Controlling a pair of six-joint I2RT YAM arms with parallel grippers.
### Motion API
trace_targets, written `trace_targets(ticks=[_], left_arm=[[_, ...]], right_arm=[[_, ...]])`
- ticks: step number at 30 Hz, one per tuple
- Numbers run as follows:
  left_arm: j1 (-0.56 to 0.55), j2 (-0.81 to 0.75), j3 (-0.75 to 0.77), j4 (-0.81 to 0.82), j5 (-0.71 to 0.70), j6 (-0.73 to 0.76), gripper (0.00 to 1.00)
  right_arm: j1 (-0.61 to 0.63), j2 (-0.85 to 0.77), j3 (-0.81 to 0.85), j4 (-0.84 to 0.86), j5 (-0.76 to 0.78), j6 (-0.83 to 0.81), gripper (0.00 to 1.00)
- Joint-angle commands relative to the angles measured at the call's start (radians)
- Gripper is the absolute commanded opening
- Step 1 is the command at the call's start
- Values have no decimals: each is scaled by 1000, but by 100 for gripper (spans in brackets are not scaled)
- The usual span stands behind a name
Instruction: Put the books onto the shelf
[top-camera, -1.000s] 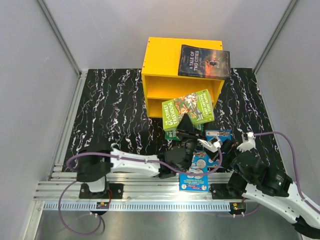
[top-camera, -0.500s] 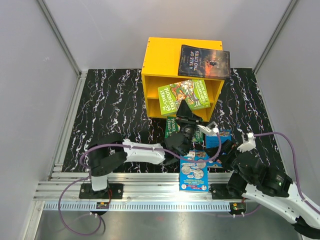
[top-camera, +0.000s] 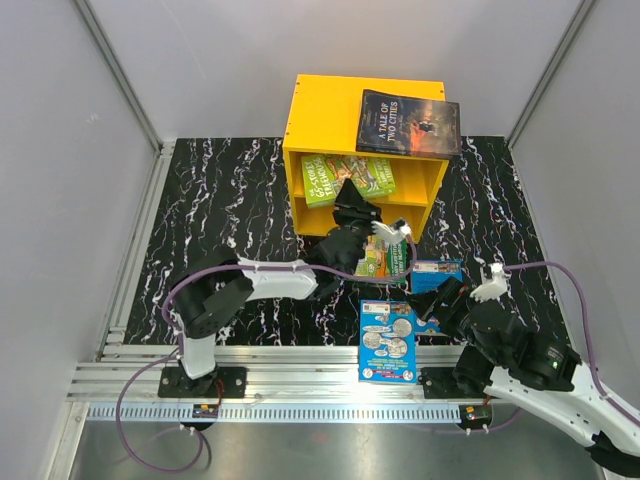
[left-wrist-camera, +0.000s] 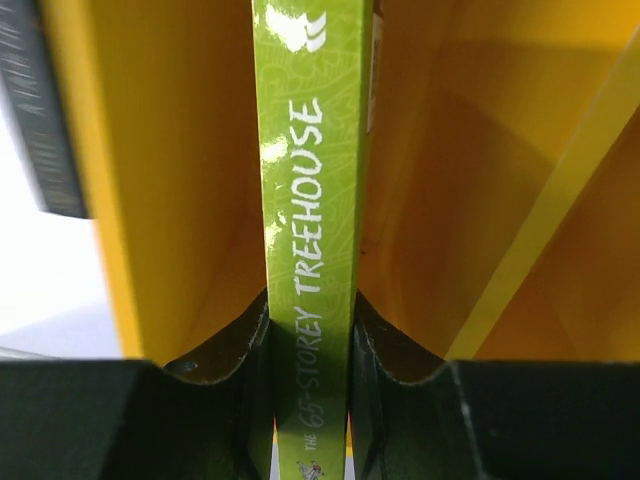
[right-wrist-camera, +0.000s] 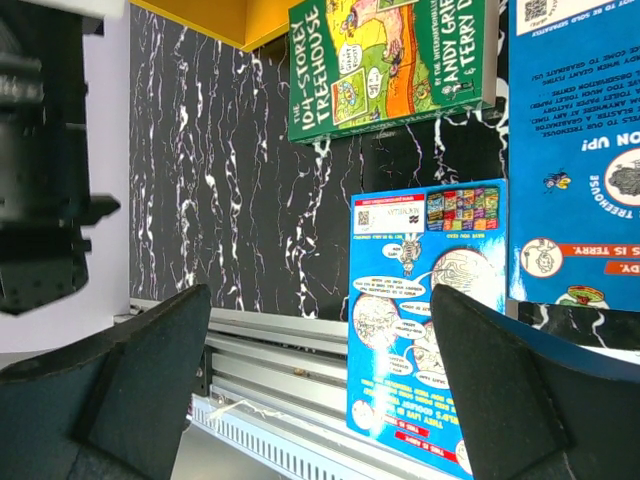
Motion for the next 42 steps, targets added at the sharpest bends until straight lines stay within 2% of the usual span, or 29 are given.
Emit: trace_targets(ticks=[1, 5, 8, 9, 10, 14, 16, 19, 24, 27, 34, 35, 41, 42], left_arm=[[52, -62, 8, -38, 83, -68, 1], [118, -138, -32, -166, 166, -142, 8], [157, -206, -25, -334, 211, -206, 12], [167, -226, -19, -438, 228, -226, 15], [176, -243, -10, -491, 244, -261, 29], [213, -300, 9, -610, 284, -315, 64], [228, -301, 50, -672, 291, -364, 68], [254, -288, 99, -744, 292, -404, 83], [273, -271, 119, -790, 283, -407, 84], [276, -264, 145, -881, 263, -423, 84], [277, -295, 242, -1117, 321, -610, 86], [283, -300, 253, -1146, 333, -630, 92], [358, -265, 392, -1321, 476, -795, 94], [369, -258, 403, -1324, 485, -809, 98]], right_arm=[[5, 34, -17, 59, 7, -3, 99], [4, 51, -47, 102, -13, 12, 98], [4, 66, -55, 118, -24, 14, 98], [4, 77, -55, 128, -24, 11, 98], [5, 83, -53, 129, -25, 11, 98], [4, 118, -47, 154, -36, -2, 98], [5, 134, -46, 160, -47, -5, 98], [4, 146, -41, 169, -53, -6, 98], [4, 128, -43, 154, -59, 9, 98], [4, 100, -47, 132, -58, 21, 98], [4, 45, -52, 70, -53, 40, 98], [4, 40, -52, 60, -53, 41, 98], [4, 22, -55, 40, -53, 46, 98], [4, 19, -53, 39, -54, 46, 98]])
